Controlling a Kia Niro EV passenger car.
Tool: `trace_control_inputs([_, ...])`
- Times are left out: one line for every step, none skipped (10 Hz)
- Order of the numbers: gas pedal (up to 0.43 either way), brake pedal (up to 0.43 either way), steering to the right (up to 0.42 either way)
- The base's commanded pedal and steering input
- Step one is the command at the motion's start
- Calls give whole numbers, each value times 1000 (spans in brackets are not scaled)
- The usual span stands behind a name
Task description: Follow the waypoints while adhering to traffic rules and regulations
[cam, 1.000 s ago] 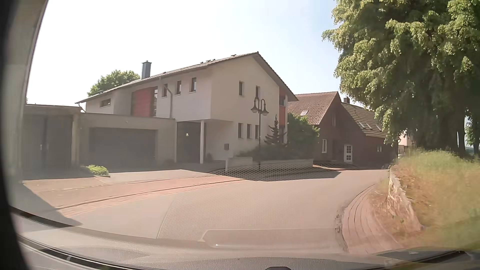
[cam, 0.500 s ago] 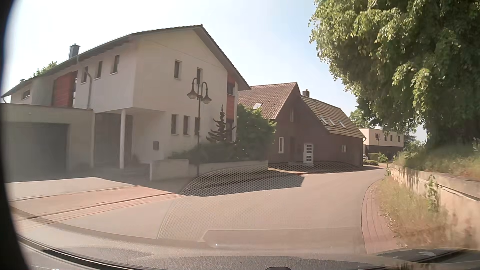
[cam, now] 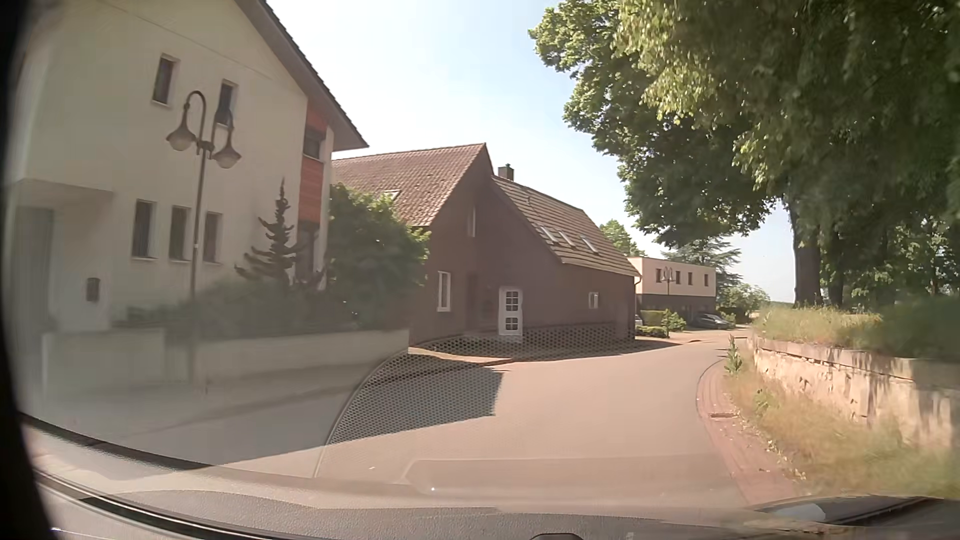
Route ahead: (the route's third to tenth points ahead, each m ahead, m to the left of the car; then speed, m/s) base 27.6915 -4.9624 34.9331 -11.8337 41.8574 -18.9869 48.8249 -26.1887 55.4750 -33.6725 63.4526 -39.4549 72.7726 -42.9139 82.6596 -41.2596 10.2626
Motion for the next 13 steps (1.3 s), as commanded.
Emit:
trace_control_inputs([169,0,148])
trace_control_inputs([177,0,137])
trace_control_inputs([189,0,122])
trace_control_inputs([189,0,111])
trace_control_inputs([197,0,98])
trace_control_inputs([209,0,90])
trace_control_inputs([209,0,85])
trace_control_inputs([220,0,82])
trace_control_inputs([228,0,78])
trace_control_inputs([228,0,76])
trace_control_inputs([228,0,76])
trace_control_inputs([228,0,76])
trace_control_inputs([228,0,75])
